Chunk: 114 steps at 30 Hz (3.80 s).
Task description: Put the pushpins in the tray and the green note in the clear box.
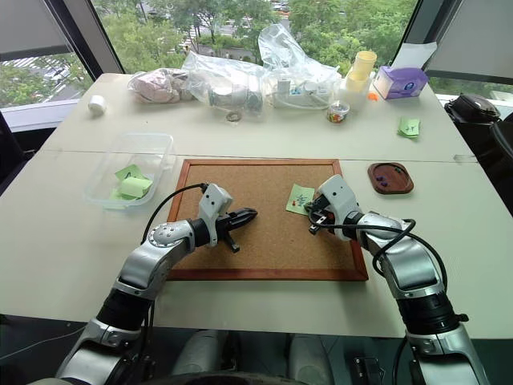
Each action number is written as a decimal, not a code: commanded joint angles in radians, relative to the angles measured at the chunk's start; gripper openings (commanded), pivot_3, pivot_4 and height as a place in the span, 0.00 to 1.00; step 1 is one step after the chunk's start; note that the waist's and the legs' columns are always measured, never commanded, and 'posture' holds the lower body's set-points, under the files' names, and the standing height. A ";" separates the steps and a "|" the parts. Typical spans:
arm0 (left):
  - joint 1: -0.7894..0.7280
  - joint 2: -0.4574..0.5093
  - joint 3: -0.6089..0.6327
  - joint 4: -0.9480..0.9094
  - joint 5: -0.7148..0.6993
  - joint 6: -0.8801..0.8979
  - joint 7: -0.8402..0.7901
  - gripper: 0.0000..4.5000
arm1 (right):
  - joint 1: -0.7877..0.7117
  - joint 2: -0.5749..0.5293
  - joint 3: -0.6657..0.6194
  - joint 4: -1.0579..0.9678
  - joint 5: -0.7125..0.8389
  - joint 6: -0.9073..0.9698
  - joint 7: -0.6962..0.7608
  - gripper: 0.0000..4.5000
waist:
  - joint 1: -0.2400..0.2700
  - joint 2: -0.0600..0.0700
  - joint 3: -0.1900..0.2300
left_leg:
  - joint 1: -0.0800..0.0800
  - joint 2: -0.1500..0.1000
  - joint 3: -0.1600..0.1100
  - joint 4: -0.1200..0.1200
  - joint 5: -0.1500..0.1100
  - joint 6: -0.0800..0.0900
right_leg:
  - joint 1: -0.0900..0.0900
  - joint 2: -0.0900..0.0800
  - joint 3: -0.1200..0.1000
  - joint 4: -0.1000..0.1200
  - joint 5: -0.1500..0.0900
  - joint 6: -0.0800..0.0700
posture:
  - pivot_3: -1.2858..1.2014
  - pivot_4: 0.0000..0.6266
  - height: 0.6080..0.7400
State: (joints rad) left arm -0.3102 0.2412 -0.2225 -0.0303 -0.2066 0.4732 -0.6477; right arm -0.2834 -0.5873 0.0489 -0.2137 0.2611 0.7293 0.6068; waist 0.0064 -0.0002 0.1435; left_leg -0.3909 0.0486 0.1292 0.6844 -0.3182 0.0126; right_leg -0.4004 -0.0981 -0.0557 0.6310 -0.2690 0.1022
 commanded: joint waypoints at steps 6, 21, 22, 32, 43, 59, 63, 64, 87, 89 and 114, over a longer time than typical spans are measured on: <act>0.046 0.013 -0.033 0.044 0.019 0.065 0.005 0.00 | -0.097 -0.027 -0.180 -0.088 0.091 0.130 -0.046 0.01 | -0.001 0.000 0.000 | 0.000 0.000 0.000 0.000 0.000 0.000 | -0.001 0.000 0.000 0.000 0.000 0.000 | 0.52 0.24 1.00; 0.048 -0.006 -0.037 0.039 0.019 0.061 0.019 0.00 | -0.385 0.127 -0.359 0.336 -0.082 0.044 -0.560 0.01 | -0.001 0.001 0.000 | 0.000 0.000 0.002 -0.001 0.003 -0.005 | -0.001 0.000 0.000 0.000 0.000 0.000 | 0.52 0.24 1.00; 0.050 -0.007 -0.036 0.036 0.019 0.062 0.021 0.00 | -0.391 0.138 -0.372 0.350 -0.081 0.043 -0.580 0.01 | -0.001 0.001 0.000 | -0.001 0.000 0.002 -0.001 0.003 -0.005 | -0.001 0.000 0.000 0.000 0.000 0.000 | 0.52 0.24 1.00; 0.067 -0.006 -0.032 0.021 0.017 0.065 0.032 0.00 | -0.424 0.204 -0.493 0.478 -0.034 0.078 -0.691 0.01 | -0.013 0.002 -0.001 | -0.001 0.000 0.002 -0.001 0.003 -0.005 | -0.001 0.000 0.000 0.000 0.000 0.000 | 0.52 0.24 1.00; 0.074 0.000 -0.033 0.012 0.014 0.066 0.034 0.00 | -0.397 0.206 -0.516 0.518 -0.028 0.047 -0.708 0.01 | -0.019 0.003 -0.002 | 0.000 0.000 0.002 -0.001 0.003 -0.005 | 0.000 0.000 0.000 0.000 0.000 0.000 | 0.52 0.24 1.00; 0.067 0.008 -0.034 0.019 0.017 0.060 0.027 0.00 | -0.392 0.204 -0.515 0.489 -0.027 0.040 -0.710 1.00 | -0.020 0.004 -0.002 | 0.000 0.000 0.002 -0.001 0.003 -0.005 | -0.001 0.000 0.000 0.000 0.000 0.000 | 0.52 0.24 1.00; 0.067 0.005 -0.032 0.019 0.016 0.061 0.029 0.00 | -0.382 0.194 -0.473 0.453 -0.017 0.052 -0.645 1.00 | -0.020 0.004 -0.002 | 0.000 0.000 0.002 -0.001 0.003 -0.005 | -0.001 0.000 0.000 0.000 0.000 0.000 | 0.52 0.24 1.00; 0.068 0.005 -0.032 0.019 0.016 0.062 0.030 0.00 | -0.372 0.193 -0.439 0.416 0.008 0.073 -0.580 1.00 | -0.020 0.004 -0.002 | 0.000 0.000 0.002 -0.001 0.003 -0.005 | -0.001 0.000 0.000 0.000 0.000 0.000 | 0.52 0.24 1.00; 0.073 0.008 -0.031 0.010 0.016 0.064 0.036 0.00 | -0.116 0.095 0.084 0.091 -0.047 -0.026 -0.113 1.00 | -0.019 0.004 -0.002 | 0.000 0.000 0.001 -0.001 -0.002 0.003 | -0.001 -0.002 0.000 -0.001 0.000 0.000 | 0.52 0.24 1.00; 0.075 0.008 -0.029 0.008 0.015 0.065 0.038 0.00 | -0.113 0.100 0.058 0.098 -0.058 -0.022 -0.142 1.00 | -0.019 0.004 -0.002 | -0.001 0.000 0.001 -0.001 -0.002 0.003 | -0.001 -0.002 0.000 -0.001 0.000 0.000 | 0.52 0.24 1.00; 0.074 0.017 -0.031 0.009 0.016 0.063 0.031 0.00 | -0.072 0.112 0.078 0.029 -0.050 -0.068 -0.059 0.49 | -0.020 0.004 -0.002 | -0.001 0.000 0.001 -0.001 -0.002 0.003 | -0.001 -0.002 0.000 -0.002 -0.002 -0.003 | 0.52 0.24 1.00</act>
State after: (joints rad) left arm -0.2762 0.2458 -0.2184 -0.0773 -0.2064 0.4926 -0.6090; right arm -0.3465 -0.4843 0.1316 -0.1814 0.2152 0.6879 0.5440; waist -0.0132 0.0040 0.1417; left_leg -0.3917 0.0488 0.1305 0.6830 -0.3199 0.0152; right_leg -0.4018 -0.0998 -0.0558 0.6295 -0.2706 0.0995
